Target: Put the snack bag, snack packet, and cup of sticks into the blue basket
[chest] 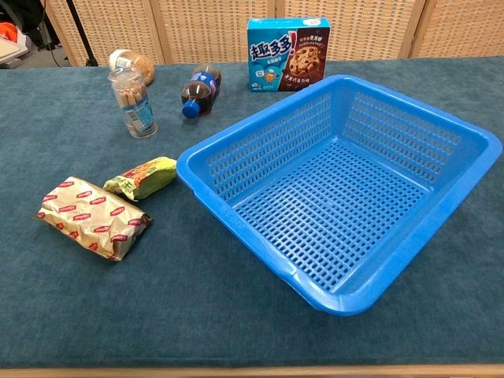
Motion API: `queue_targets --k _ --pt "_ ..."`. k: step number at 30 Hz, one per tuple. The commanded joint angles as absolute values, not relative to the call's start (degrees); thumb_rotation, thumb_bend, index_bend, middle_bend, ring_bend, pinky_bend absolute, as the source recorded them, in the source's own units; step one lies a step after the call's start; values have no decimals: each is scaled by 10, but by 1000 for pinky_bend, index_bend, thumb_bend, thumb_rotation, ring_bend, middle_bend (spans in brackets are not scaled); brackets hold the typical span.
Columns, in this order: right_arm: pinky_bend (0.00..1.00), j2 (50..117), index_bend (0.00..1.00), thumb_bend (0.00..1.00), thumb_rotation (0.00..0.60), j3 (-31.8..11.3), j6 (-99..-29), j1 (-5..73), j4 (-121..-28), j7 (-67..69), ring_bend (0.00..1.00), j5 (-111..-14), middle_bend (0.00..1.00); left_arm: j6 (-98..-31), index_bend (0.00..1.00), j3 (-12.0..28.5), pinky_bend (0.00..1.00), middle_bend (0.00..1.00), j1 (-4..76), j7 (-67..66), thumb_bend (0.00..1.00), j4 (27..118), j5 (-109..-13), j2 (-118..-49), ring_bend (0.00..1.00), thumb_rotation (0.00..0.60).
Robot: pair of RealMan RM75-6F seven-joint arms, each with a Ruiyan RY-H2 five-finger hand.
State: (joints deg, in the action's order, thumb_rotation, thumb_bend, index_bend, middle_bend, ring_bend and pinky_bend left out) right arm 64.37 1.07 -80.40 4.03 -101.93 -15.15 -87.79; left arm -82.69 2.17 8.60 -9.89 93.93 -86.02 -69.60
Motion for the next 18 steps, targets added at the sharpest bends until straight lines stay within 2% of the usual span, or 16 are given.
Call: queue_targets --k 1,18 --pt "0 643 90 131 600 11 -805 39 -1019 -150 0 -879 0 -828 32 22 101 0 86 -100 203 940 -859 -696 0 600" --pt "0 640 90 131 600 11 -812 37 -1023 -149 0 -883 0 -810 32 17 102 0 91 -102 204 945 -856 -694 0 600"
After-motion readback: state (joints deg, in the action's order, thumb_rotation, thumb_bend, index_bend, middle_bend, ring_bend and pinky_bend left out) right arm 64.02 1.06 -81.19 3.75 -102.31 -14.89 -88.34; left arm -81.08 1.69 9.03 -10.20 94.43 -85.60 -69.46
